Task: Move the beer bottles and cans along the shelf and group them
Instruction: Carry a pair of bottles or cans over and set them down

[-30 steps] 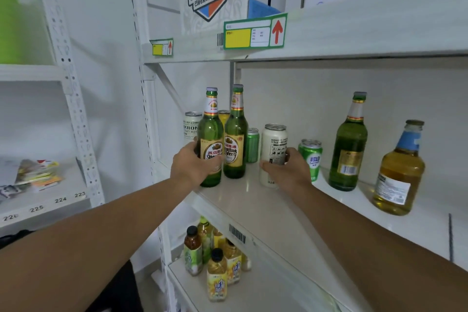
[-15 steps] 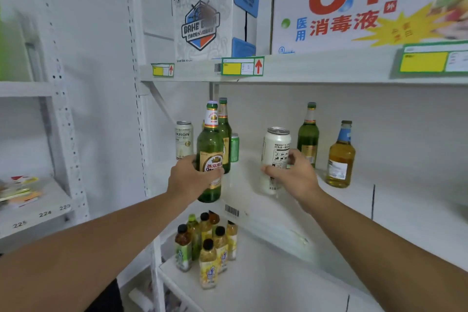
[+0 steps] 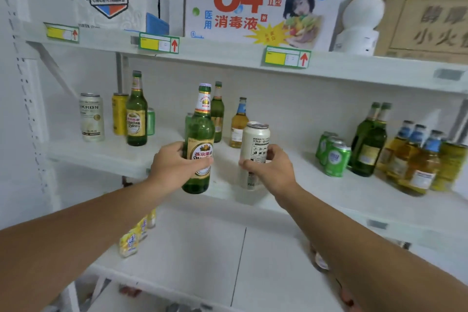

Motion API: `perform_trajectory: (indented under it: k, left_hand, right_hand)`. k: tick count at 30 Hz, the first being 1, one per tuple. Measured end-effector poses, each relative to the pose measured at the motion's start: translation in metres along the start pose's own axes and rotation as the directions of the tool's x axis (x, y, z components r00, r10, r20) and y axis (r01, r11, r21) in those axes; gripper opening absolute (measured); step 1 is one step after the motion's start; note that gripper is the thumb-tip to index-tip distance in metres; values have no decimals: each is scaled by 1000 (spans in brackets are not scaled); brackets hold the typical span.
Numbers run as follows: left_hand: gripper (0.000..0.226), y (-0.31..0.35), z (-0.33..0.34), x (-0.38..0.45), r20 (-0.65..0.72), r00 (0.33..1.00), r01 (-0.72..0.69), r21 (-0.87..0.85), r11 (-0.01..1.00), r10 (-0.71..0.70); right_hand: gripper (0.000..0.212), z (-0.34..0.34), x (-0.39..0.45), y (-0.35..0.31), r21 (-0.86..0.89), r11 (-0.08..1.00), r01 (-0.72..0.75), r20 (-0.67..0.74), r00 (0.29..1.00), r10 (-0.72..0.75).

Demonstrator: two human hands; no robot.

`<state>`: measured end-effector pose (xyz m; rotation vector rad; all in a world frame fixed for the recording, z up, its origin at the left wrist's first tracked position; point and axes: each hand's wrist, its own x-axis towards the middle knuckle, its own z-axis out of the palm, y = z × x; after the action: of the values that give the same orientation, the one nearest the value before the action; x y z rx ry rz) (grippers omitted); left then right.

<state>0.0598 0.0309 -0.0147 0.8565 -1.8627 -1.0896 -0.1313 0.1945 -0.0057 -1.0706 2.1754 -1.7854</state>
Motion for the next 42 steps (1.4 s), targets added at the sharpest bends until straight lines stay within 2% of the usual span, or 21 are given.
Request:
perform_trajectory:
  k: [6, 9, 25, 34, 42]
  left_hand:
    - [40, 39, 48, -28, 114, 992, -42, -40, 998, 47]
    - [42, 59, 75, -38, 137, 988, -63, -49, 997, 69]
    - [46, 146, 265, -105, 268, 960, -46, -126, 991, 79]
    - [41, 182, 342, -125, 262, 963, -28, -139, 990, 64]
    - [45, 190, 390, -107, 253, 967, 7, -120, 993, 24]
  right_hand:
    - [66, -77, -17, 15, -9, 1000, -29, -104, 994, 28]
    - [59, -115, -25, 23, -5, 1000, -31, -150, 988, 30]
    - [64, -334, -49, 75, -137, 989, -47, -267, 964, 9]
    - [64, -407, -46, 114, -120, 992, -30, -280, 960, -5]
    - [68, -432, -29, 133, -115, 992, -43, -270, 963, 11]
